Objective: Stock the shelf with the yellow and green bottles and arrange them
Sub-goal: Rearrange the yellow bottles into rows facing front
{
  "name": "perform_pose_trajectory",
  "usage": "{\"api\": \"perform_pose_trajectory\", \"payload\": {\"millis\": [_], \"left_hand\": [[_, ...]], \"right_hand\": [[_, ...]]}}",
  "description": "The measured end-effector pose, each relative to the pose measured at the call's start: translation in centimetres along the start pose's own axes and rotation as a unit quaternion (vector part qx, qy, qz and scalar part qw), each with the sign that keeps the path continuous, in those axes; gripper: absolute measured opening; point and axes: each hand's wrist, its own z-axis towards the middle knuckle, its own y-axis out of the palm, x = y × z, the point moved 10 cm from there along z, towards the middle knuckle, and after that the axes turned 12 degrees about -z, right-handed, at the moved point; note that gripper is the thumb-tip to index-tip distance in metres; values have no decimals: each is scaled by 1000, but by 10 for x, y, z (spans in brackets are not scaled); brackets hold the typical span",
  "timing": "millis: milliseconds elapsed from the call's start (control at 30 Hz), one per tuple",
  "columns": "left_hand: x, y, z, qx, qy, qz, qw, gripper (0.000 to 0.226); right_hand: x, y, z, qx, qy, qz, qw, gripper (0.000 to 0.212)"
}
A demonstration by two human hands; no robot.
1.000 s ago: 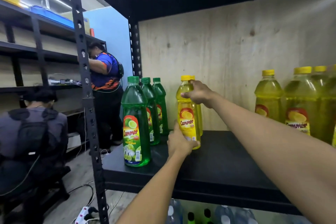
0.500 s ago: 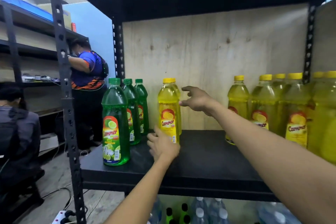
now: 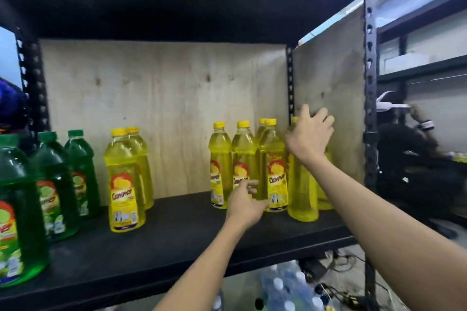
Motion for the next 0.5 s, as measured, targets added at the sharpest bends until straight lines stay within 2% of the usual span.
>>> {"api": "perform_pose_trajectory", "payload": {"millis": [67, 133, 200, 267, 333, 400, 433, 500], "left_hand": [[2, 26, 1, -22, -12, 2, 1000, 55], [6, 48, -1, -37, -13, 15, 999, 62], [10, 65, -3, -45, -10, 37, 998, 74], [12, 80, -7, -50, 3, 55, 997, 87], [17, 99, -13, -58, 33, 51, 996, 92], [20, 116, -19, -52, 50, 24, 997, 93], [19, 121, -22, -38, 41, 2, 998, 94], [13, 121, -27, 7, 2, -24, 1000, 95]], "right_hand": [[18, 19, 8, -72, 22, 69, 995, 60], [25, 40, 9, -157, 19, 176, 972, 59], [35, 40, 5, -176, 20, 225, 958, 61], [39, 29, 0, -168, 1, 213, 963, 79], [37, 13, -9, -148, -30, 150, 977, 94], [27, 2, -25, -150, -73, 109, 980, 96], [20, 0, -34, -170, -99, 110, 974, 95], [5, 5, -56, -261, -151, 132, 944, 91]]}}
